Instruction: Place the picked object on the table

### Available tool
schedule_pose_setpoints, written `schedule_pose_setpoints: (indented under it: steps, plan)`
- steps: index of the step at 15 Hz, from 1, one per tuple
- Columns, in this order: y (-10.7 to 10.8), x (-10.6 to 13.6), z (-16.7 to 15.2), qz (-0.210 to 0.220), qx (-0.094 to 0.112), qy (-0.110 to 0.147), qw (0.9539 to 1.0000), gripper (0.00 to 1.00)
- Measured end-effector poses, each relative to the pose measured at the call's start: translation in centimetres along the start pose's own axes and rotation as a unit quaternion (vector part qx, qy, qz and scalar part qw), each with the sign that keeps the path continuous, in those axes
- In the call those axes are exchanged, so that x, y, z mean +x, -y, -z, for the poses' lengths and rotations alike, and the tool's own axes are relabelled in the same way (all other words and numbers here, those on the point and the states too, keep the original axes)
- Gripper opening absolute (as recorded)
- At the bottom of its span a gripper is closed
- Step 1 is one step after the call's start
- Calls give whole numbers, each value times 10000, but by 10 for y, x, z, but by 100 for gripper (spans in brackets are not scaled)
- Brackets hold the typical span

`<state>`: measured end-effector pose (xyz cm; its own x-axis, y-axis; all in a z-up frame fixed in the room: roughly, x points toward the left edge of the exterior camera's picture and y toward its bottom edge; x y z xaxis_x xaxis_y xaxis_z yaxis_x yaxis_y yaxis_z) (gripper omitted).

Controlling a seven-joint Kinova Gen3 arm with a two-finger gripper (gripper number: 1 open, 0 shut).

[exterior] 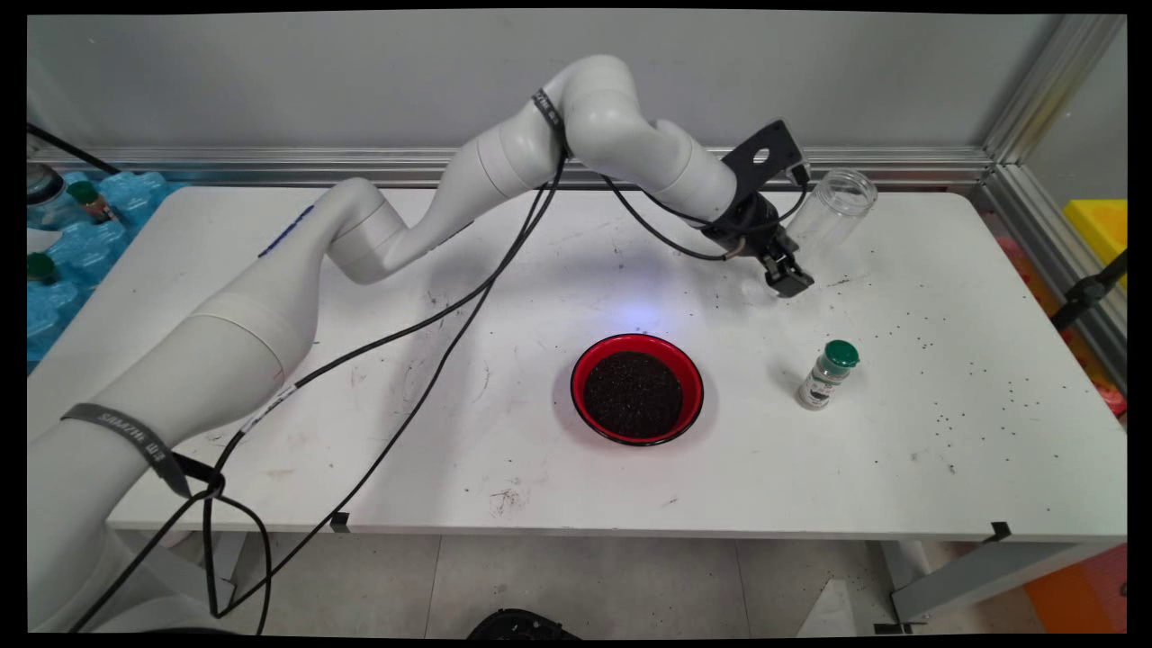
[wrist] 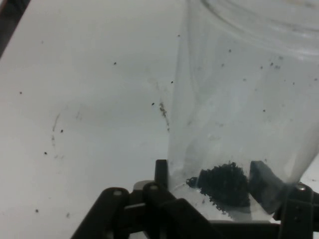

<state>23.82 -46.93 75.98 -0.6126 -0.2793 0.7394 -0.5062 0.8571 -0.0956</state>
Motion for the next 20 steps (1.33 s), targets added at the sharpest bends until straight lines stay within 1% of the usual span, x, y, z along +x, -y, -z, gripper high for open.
schedule_pose_setpoints:
  steps: [9, 19, 20]
  plan:
    - [-5, -6, -24, 197, -88, 47, 9998, 0]
    - [-8, -14, -35, 260, -126, 180, 9994, 0]
    - [-8, -15, -35, 261, -131, 189, 9994, 100]
